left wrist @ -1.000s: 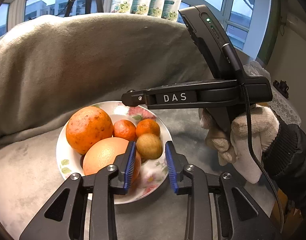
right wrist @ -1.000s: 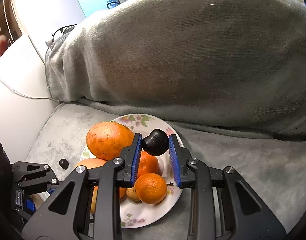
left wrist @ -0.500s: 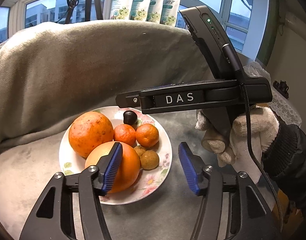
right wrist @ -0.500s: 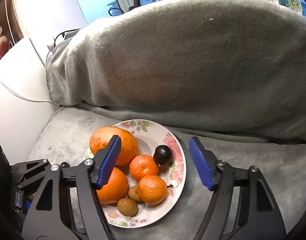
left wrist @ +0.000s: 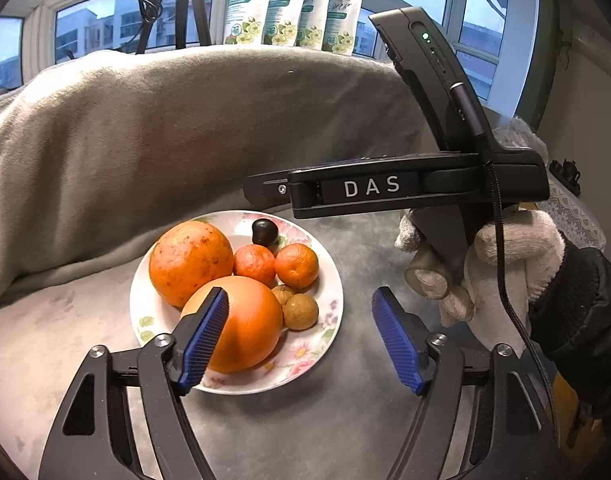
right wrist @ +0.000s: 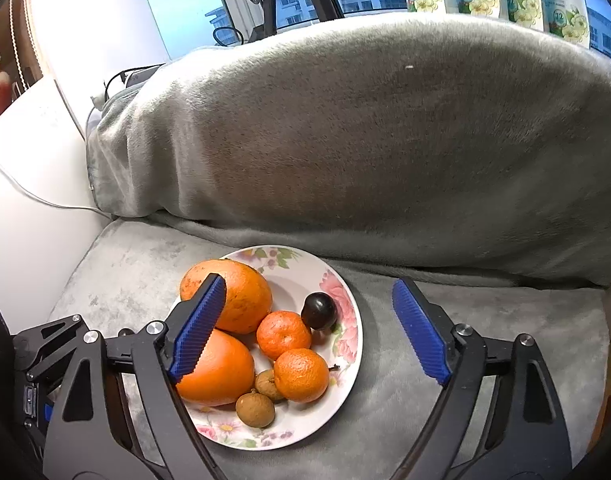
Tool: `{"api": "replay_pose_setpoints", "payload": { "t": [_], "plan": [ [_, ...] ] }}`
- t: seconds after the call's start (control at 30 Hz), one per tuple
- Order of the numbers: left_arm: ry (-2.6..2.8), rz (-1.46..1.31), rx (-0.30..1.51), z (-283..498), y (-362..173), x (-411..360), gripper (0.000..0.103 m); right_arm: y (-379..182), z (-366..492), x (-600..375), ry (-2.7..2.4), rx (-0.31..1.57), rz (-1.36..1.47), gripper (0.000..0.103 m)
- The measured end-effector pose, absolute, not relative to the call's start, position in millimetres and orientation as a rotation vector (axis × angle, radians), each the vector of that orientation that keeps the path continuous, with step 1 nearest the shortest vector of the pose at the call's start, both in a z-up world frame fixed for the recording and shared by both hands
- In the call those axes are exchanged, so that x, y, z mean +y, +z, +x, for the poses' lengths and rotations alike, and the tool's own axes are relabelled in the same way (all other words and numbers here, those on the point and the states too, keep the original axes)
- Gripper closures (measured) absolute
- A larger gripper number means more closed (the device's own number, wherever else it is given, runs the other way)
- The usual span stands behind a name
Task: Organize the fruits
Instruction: 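Withdraw both open tools from the plate toward the loose fruits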
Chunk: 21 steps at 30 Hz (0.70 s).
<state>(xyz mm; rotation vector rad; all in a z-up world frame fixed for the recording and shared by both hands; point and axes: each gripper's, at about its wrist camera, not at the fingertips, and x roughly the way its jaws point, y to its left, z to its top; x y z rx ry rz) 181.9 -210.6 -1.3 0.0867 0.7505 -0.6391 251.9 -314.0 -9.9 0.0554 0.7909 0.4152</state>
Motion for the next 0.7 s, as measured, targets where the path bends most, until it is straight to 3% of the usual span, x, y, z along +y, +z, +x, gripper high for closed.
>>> {"api": "replay_pose_setpoints", "payload": {
  "t": [0.7],
  "plan": [
    [-0.607, 0.069, 0.684, 161.3, 18.7, -177.4, 0.023, 20.5, 210.9, -313.4, 0.363, 0.733, 0.027, 0.013]
  ]
}}
